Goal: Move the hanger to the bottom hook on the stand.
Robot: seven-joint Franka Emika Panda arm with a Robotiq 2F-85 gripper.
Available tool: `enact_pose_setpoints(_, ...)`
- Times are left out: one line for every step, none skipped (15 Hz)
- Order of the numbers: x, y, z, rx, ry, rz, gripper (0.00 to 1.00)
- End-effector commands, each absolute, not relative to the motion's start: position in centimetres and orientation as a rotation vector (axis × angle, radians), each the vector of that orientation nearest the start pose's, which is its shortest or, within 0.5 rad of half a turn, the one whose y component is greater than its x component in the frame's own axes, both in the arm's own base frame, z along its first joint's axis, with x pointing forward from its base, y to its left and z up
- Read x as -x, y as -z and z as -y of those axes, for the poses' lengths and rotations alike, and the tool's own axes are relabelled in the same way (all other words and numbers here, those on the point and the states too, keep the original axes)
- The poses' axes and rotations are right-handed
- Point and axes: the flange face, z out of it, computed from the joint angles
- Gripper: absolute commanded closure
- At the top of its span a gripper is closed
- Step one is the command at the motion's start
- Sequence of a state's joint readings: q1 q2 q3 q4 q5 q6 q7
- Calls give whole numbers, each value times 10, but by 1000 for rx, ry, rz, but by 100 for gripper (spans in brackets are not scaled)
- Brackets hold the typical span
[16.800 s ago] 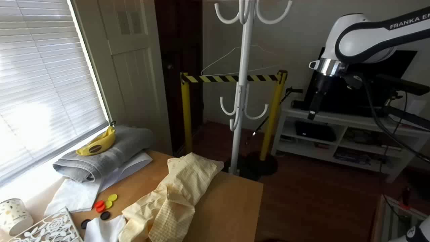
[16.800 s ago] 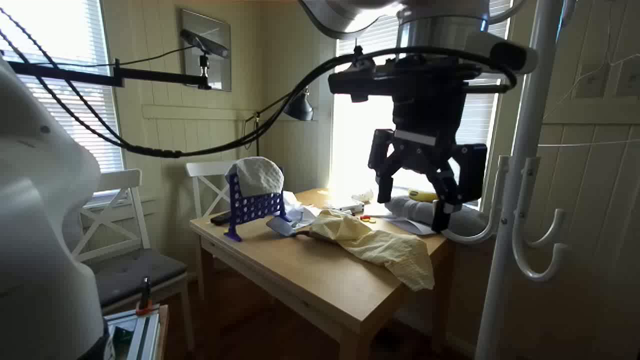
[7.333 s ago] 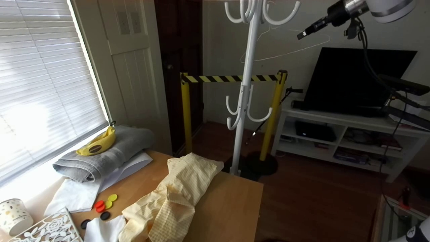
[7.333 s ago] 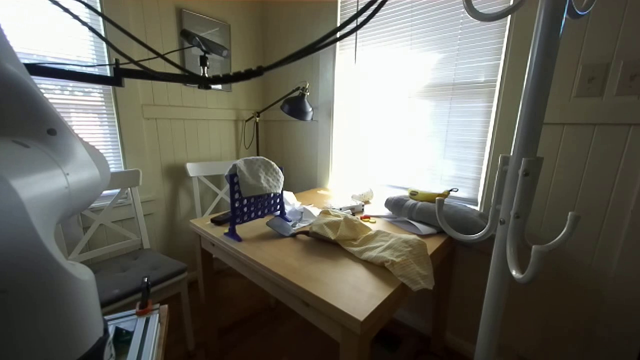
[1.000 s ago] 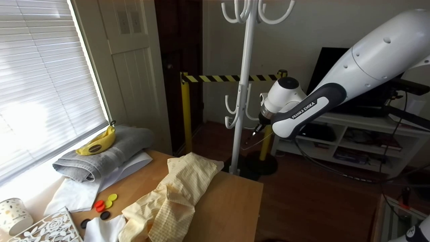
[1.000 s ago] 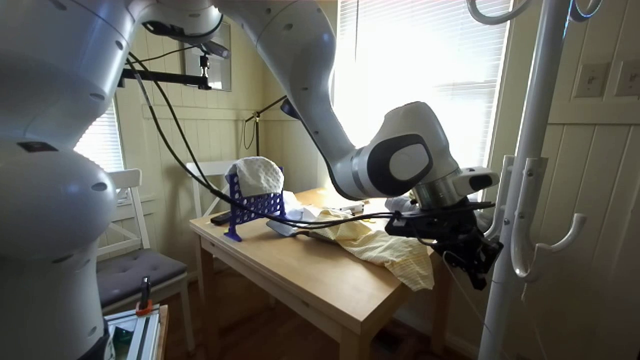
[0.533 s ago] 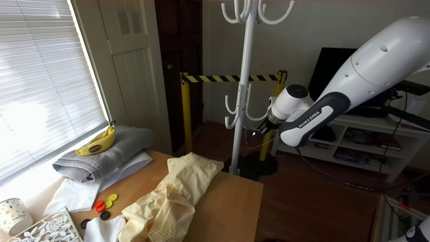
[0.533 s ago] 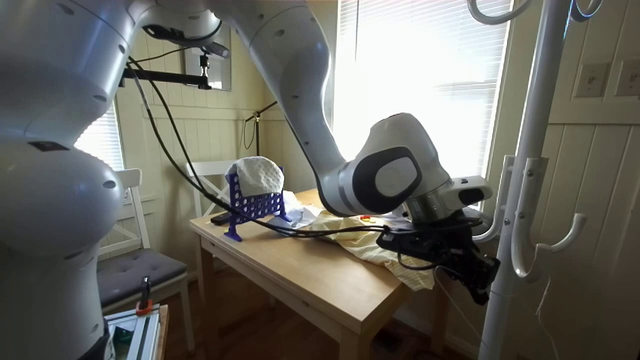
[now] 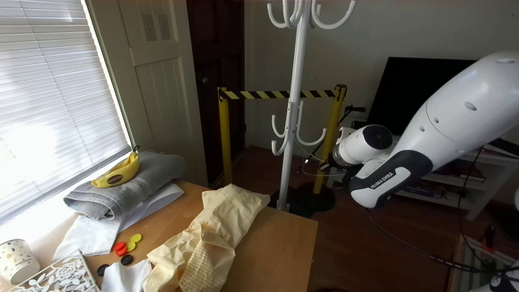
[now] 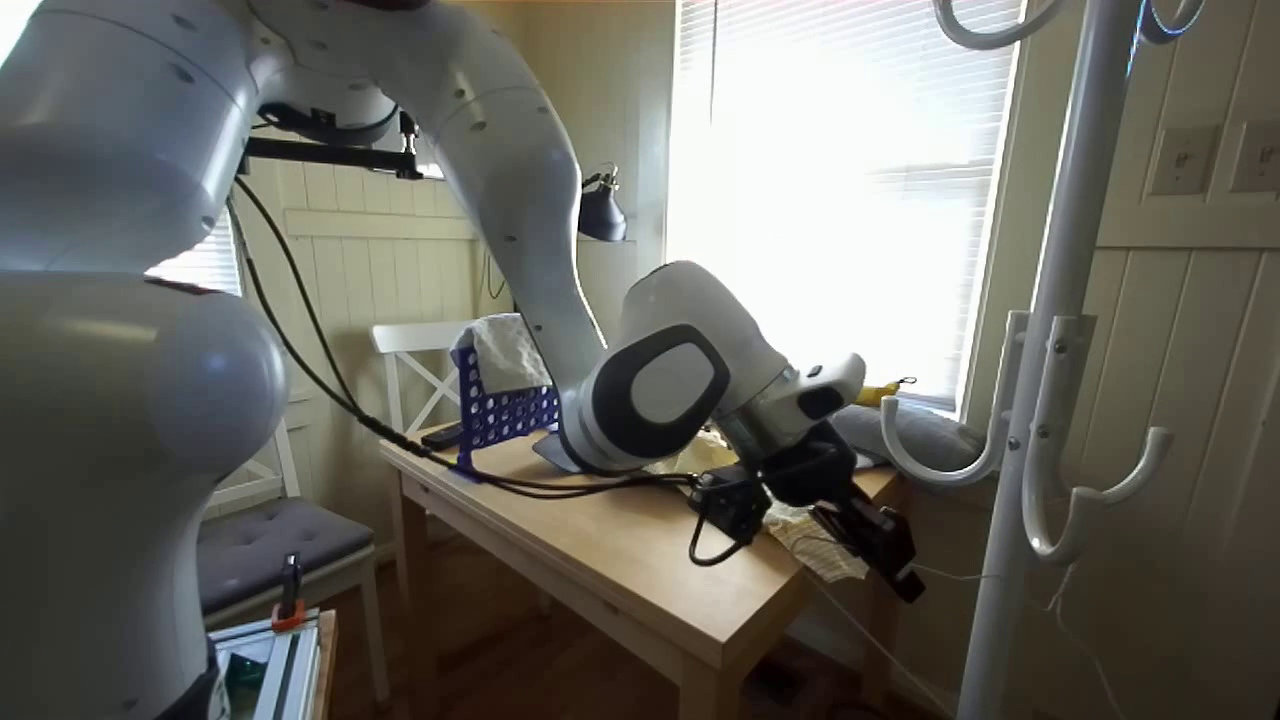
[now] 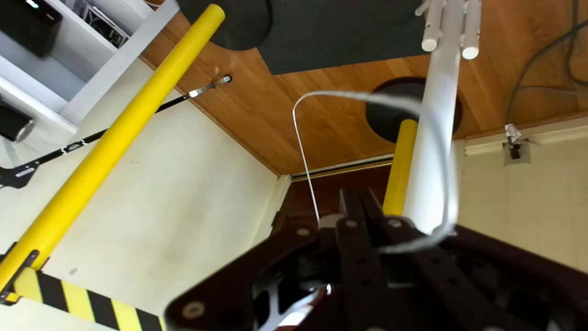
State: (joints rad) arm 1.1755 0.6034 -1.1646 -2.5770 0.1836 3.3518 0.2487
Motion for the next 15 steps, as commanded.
enact_pose_setpoints(-449,-241,31,3321,1284,-591,100)
enact_pose_setpoints(-439,-240,31,3304,1315,-669,100)
enact_pose_setpoints(-430,-238,33,3284,1327,-728,100)
enact_pose_setpoints(-424,-236,34,3273,1346,-775,100)
enact_pose_setpoints(-419,-235,34,3267,1366,-802,100)
enact_pose_setpoints(-416,-234,35,3262,1386,-824,100)
enact_pose_setpoints(-414,-232,33,3268,1389,-820,100)
enact_pose_setpoints(-418,-229,30,3312,1359,-767,100)
enact_pose_setpoints(-420,-227,27,3346,1342,-721,100)
enact_pose_setpoints(-425,-223,23,3385,1322,-675,100)
enact_pose_setpoints(-428,-220,20,3414,1296,-629,100)
enact_pose_setpoints(-430,-219,16,3434,1265,-590,97)
enact_pose_setpoints(-433,-217,13,3447,1242,-554,72)
enact_pose_setpoints(-435,-216,9,3459,1231,-524,72)
enact_pose_setpoints(-437,-215,5,3465,1224,-500,68)
